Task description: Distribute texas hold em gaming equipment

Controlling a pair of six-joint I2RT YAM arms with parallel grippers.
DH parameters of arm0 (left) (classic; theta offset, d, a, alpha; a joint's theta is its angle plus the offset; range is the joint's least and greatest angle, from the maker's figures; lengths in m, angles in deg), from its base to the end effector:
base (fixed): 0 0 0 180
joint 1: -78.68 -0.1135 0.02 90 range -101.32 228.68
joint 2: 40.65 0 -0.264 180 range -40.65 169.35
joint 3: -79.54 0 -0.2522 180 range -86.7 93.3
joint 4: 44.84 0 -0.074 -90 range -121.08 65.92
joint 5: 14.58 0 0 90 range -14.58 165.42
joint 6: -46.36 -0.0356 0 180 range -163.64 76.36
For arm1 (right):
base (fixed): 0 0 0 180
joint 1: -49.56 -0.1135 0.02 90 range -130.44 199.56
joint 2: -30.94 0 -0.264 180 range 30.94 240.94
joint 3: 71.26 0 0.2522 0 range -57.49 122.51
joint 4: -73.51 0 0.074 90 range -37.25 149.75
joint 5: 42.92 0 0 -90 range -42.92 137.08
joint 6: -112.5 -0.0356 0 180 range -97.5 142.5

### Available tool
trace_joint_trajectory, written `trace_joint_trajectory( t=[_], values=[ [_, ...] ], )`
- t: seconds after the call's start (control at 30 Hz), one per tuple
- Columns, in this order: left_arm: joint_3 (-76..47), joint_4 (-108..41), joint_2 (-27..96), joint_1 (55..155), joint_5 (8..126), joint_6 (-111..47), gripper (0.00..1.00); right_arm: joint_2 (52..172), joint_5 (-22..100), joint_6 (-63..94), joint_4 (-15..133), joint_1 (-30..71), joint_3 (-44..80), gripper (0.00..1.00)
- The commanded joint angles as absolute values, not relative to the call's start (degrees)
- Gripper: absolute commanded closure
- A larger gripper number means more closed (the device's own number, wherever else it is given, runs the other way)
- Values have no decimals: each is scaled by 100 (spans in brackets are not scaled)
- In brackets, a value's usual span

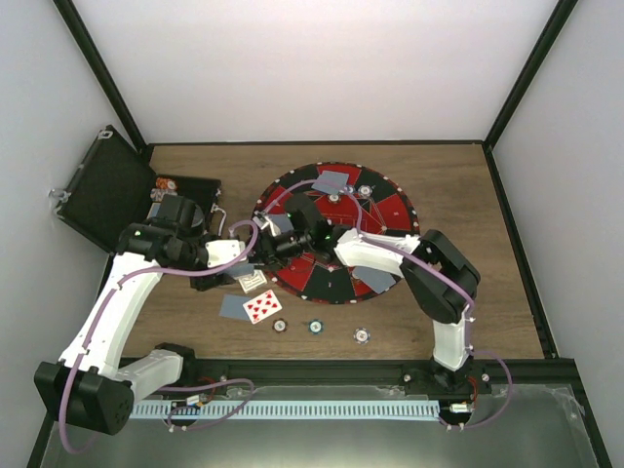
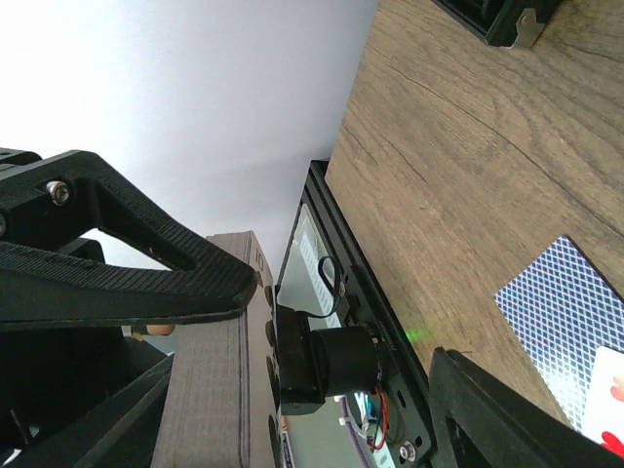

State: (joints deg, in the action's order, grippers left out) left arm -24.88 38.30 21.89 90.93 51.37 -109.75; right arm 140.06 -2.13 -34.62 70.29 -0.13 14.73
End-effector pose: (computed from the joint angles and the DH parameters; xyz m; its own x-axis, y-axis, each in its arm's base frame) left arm 0.1730 -0.0524 0.3045 -0.0710 0.8698 -0.4882 0.9735 0.1671 0.1560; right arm 0.2547 0.3419 0.2207 -0.9428 -0.2633 -0.2043 -0.2676 0.2328 0.9350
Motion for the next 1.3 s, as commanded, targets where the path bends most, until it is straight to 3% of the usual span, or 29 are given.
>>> trace_joint_trajectory(
  t=[0.0,0.3,0.5,0.6,0.67,0.8,0.87,1.27],
  values=[
    [-2393,3840,2086,9066,5002,-11061,96,13864,-83,-3178,6510,151,1374,38],
    [-2418,3864,2119,9067,4984,-11035,96,13456,-24,-2971,6288,219,1177,52],
    [-2439,3827,2117,9068,5021,-11044,96,13265,-98,-3008,6268,221,1144,71],
    [-2432,3817,2166,9070,5004,-11031,96,13146,-104,-2990,6220,222,1159,73],
    [-2406,3823,2212,9071,4995,-11026,96,13078,-69,-2943,6127,220,1163,70],
    [-2352,3829,2236,9070,4969,-11026,96,13177,-100,-2883,6031,157,1257,43],
    [-2334,3831,2236,9067,4967,-11022,96,13340,-142,-2870,6028,74,1398,34],
    [-2329,3853,2253,9072,4967,-11017,96,14130,-390,-2961,6046,-97,2147,34]
  ],
)
